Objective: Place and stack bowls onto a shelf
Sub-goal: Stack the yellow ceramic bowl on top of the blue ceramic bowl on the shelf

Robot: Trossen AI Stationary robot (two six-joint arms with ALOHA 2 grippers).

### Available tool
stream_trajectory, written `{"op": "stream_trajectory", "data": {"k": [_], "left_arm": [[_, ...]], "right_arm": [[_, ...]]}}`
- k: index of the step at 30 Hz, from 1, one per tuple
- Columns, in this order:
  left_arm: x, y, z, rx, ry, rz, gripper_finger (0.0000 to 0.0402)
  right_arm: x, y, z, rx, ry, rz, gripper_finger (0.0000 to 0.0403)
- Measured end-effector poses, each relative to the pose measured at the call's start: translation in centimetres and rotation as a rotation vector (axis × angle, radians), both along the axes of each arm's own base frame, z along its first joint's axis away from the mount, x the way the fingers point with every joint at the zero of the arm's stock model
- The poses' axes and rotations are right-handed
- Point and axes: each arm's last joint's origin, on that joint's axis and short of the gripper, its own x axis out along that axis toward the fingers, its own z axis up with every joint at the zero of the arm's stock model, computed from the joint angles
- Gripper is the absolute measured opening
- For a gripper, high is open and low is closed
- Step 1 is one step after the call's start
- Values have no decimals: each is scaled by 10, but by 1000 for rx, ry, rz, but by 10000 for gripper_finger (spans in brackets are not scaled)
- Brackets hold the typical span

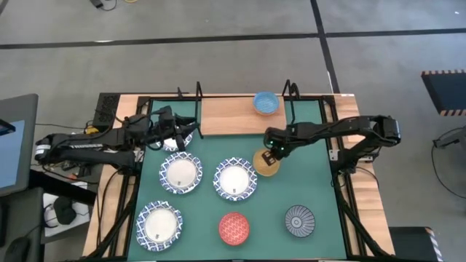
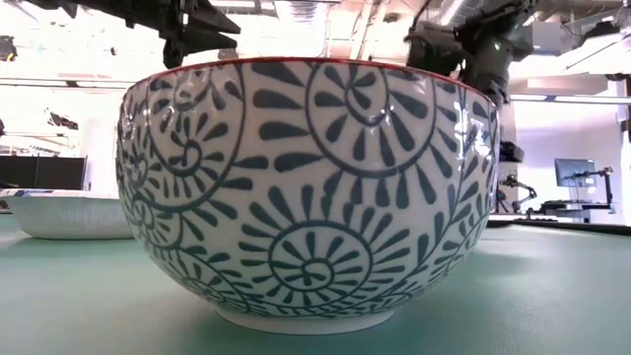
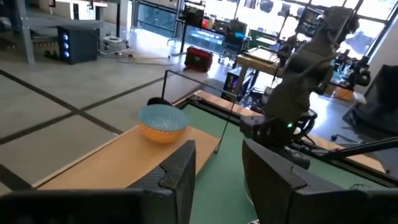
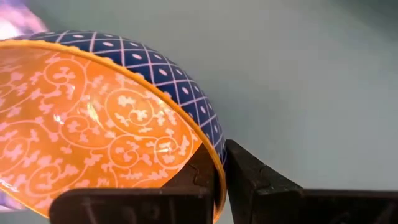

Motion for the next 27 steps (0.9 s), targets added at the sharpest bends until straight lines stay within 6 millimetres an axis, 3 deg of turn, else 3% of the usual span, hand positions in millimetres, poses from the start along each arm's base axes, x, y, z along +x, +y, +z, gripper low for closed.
{"op": "stream_trajectory", "data": {"k": [5, 10, 15, 23, 27], "left_arm": [[8, -1, -3, -35, 12, -70, 142], [22, 2, -3, -82, 57, -60, 179], [42, 8, -4, -85, 104, 41, 208], [82, 10, -15, -111, 183, 105, 210], [102, 8, -10, -51, 211, 168, 210]], "right_arm": [[20, 11, 34, -118, -117, -18, 42], [34, 4, 64, -319, -202, -51, 42], [41, -14, 82, -407, -271, -115, 42], [43, -36, 102, -556, -306, -168, 42], [44, -40, 106, -603, -304, -150, 42]]}}
